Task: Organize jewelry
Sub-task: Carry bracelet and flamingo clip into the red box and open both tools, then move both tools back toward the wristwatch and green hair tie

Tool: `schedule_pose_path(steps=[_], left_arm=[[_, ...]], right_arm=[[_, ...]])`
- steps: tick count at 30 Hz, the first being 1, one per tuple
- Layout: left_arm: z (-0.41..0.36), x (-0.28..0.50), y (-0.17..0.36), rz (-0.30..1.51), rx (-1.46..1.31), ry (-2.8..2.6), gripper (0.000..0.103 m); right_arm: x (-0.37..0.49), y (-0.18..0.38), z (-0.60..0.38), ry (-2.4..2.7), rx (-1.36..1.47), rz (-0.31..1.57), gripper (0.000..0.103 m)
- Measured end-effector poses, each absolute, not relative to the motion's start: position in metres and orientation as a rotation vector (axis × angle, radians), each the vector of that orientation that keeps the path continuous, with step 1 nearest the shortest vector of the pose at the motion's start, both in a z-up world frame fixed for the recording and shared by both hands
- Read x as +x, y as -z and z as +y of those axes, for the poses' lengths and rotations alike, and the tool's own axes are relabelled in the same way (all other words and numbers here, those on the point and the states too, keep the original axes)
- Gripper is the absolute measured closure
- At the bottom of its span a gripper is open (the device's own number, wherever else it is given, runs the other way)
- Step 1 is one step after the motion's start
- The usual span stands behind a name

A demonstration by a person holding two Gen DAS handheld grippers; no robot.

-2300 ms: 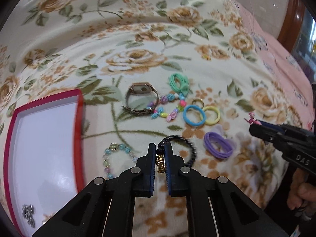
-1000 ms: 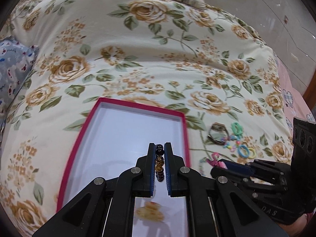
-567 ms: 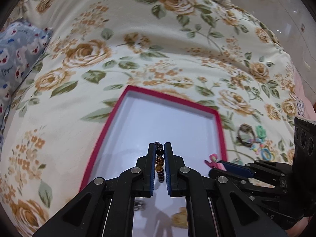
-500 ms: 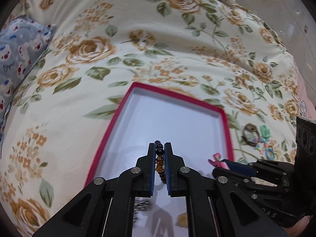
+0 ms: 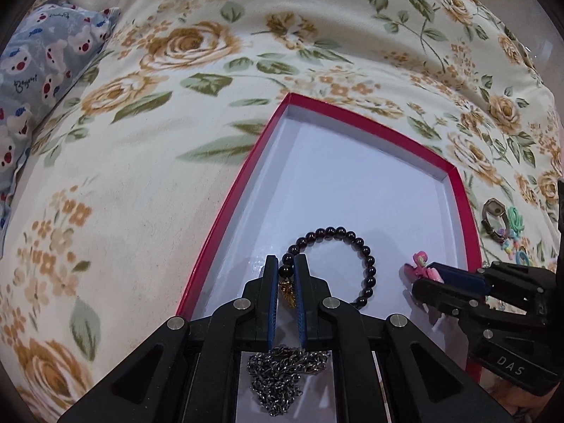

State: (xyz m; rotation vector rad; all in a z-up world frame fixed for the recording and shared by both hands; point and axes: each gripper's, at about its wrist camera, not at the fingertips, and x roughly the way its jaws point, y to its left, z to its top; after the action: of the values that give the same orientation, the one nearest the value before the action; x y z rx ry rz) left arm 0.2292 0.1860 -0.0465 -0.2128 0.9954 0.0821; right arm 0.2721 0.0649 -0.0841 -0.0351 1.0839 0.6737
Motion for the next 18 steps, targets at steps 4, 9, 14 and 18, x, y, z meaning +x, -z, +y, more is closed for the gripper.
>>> schedule_pose_path(steps=[4,9,14,18], left_arm=[[0.183,0.231,0.048,0.996,-0.193,-0.096,0.092],[0.181,0.224,0.045,0.985,-0.188,-0.109,0.080],[0.180,0.216,0.036,0.964,-0.191,-0.116,0.070],[0.177,0.204,0.026,0.937,-0.192,-0.119,0.061]], right_arm=[[0.272,0.084,0.066,-0.678,-0.023,1.082,0.082],[0.270,0.083,0.062,-0.687,0.010,1.080,0.080],[0.268,0.075,0.053,-0.686,0.045,1.064,0.073],[0.263,0.065,0.041,-0.685,0.067,1.045,0.068]])
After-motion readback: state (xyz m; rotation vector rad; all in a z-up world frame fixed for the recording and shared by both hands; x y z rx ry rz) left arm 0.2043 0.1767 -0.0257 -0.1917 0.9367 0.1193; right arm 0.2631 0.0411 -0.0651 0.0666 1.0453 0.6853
